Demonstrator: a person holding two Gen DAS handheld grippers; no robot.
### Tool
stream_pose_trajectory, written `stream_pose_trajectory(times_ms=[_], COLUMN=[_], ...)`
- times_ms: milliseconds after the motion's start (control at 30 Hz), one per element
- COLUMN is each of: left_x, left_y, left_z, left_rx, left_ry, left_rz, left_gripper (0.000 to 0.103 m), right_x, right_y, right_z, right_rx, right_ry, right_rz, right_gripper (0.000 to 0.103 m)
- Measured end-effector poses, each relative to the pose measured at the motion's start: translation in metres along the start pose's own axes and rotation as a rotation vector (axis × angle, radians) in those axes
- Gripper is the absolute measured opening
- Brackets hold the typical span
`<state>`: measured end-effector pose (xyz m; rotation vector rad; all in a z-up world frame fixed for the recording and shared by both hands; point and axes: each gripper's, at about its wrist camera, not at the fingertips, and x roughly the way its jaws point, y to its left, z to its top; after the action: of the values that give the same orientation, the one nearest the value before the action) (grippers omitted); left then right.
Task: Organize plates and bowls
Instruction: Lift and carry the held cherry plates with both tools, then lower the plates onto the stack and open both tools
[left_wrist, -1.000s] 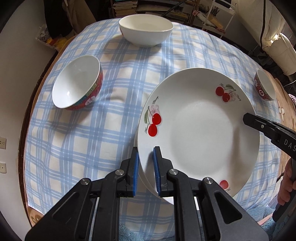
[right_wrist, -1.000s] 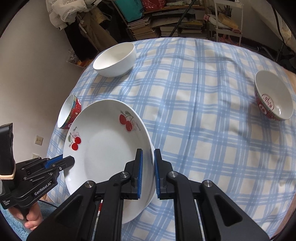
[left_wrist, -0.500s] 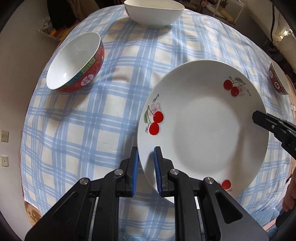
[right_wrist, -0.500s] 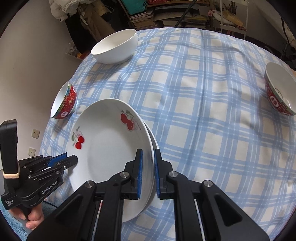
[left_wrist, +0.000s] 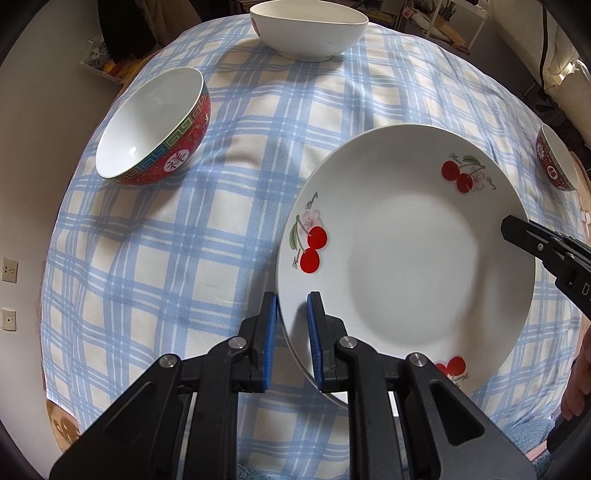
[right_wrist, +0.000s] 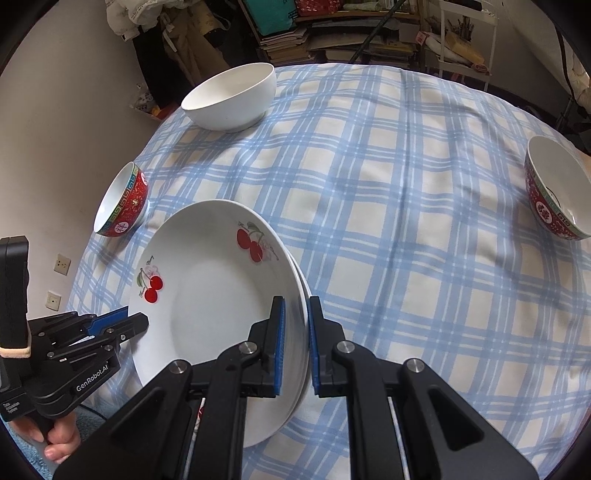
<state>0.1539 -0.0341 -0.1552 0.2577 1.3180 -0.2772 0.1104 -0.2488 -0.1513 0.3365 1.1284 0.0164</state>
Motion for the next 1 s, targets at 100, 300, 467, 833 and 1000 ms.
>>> stream_pose_trajectory(times_ms=[100,300,467,833,1000], left_x=[0.000,0.000,-0.001,-0.005,-0.010], left_y=[-0.001,-0.002,-0.002,-0.002,0.002], left_z=[0.001,0.001,0.001,0.001,0.001], left_rx=[0.007,0.002,0.012,0.027,0.019], left_ry=[-0.003,-0.006,-0.016,-0.036,-0.057], left_rz=[0.006,0.003,0.019,0.052,0.070], left_gripper=[0.016,0.016,0.017,0.019,0.022], right_x=[0.000,0.007,0.008,0.012,0.010], right_y=[0.002,0.005,0.004,0.012,0.010], right_z=[0.000,-0.001,0.002,0.006,0.009], right_rx=[-0.018,-0.044,-0.038,-0.096,-0.082], right_ry=[-0.001,0.011,0.015,0.015,0.010], right_rz=[-0.024,-0.068,-0.063,-0.120,-0.122], right_gripper=[0.013,0.013,0.013,0.014,0.023])
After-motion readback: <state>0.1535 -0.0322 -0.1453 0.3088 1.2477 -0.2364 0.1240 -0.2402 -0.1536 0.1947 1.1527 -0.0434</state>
